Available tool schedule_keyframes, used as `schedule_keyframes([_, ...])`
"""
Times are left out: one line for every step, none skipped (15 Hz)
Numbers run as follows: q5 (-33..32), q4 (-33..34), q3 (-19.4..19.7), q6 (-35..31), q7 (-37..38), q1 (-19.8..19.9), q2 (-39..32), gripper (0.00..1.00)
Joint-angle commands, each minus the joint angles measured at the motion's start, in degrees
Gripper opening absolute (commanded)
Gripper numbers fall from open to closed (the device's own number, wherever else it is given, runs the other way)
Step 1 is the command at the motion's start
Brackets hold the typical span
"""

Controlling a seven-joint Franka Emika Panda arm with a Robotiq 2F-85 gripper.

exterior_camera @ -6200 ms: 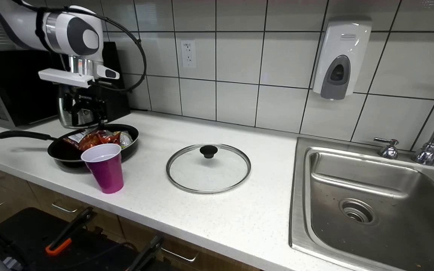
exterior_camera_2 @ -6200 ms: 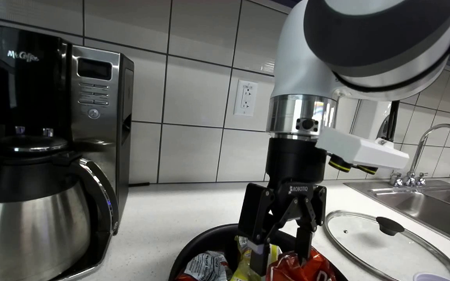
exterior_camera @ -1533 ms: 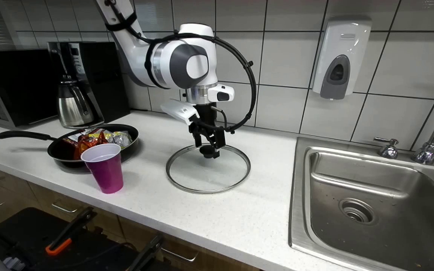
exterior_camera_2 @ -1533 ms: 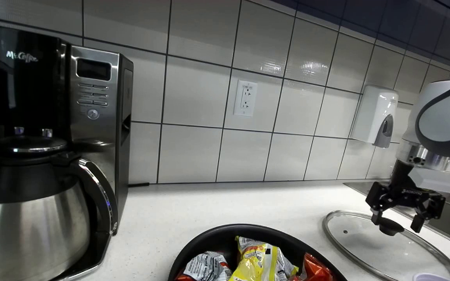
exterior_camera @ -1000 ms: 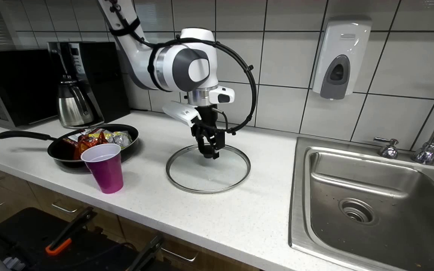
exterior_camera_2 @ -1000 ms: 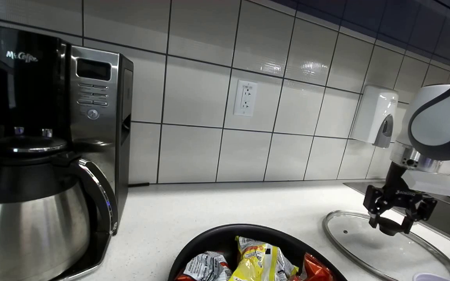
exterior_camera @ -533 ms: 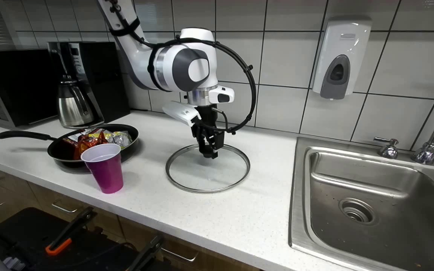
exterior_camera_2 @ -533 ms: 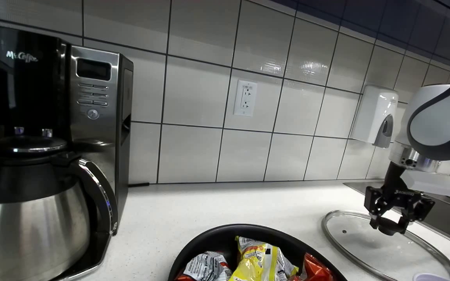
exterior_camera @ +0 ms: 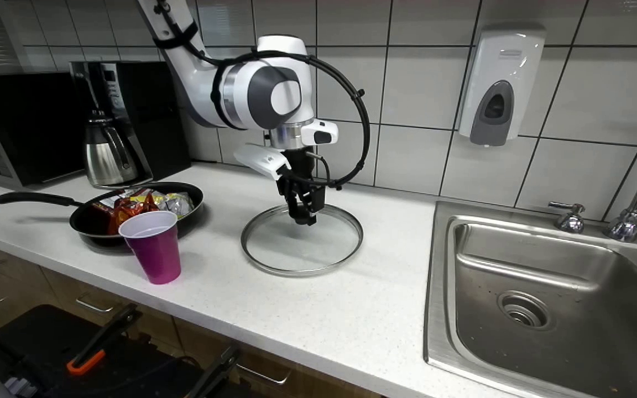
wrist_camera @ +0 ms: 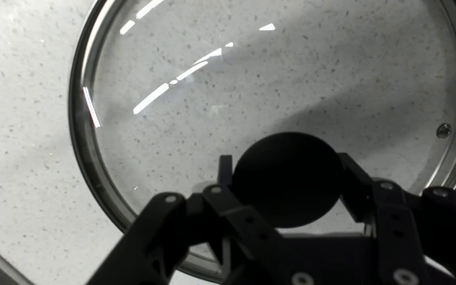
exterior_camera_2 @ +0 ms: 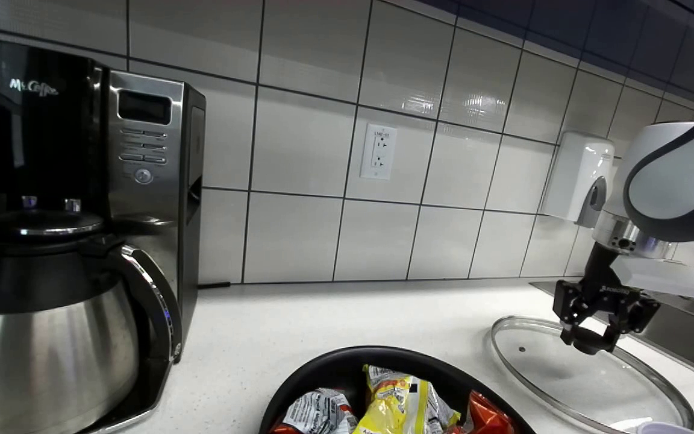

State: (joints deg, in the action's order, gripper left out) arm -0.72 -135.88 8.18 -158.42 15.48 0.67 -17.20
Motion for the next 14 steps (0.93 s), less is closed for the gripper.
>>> schedule_keyframes([-1.4,0.0,0.7,0.8,1.3,-1.5,3.7,0.39])
schedule_keyframes([-1.7,0.4,0.8,1.0,1.6,-1.9,3.8,0.39])
schedule_keyframes([-1.8,0.8,0.7,1.3,1.5,-2.0,3.8,0.39])
schedule_keyframes([-1.5,1.6,0.4,1.8,1.2,-2.1,3.8,0.39])
schedule_keyframes([-1.7,2.1,0.3,1.9,1.3,-2.4,3.7,0.39])
schedule_keyframes([-1.9,2.9,0.3,2.0,1.5,-2.8,3.5,0.39])
schedule_keyframes([-2.0,3.5,0.2,2.1,1.5,-3.1,3.3,0.39])
schedule_keyframes([-2.2,4.2,0.2,2.3,1.7,-3.6,3.1,0.39])
schedule_keyframes([-2.5,4.8,0.1,2.5,1.7,-3.9,3.0,0.39])
schedule_keyframes([-2.7,5.4,0.0,2.8,1.9,-4.4,2.9,0.39])
schedule_keyframes([-2.9,5.9,-0.1,3.0,2.0,-4.9,2.7,0.39])
schedule_keyframes([-3.1,6.5,-0.2,3.3,2.1,-5.3,2.6,0.39])
schedule_keyframes([-3.6,6.9,-0.2,3.6,2.4,-5.9,2.6,0.39])
schedule_keyframes([-4.1,7.3,-0.3,3.9,2.8,-6.6,2.6,0.39])
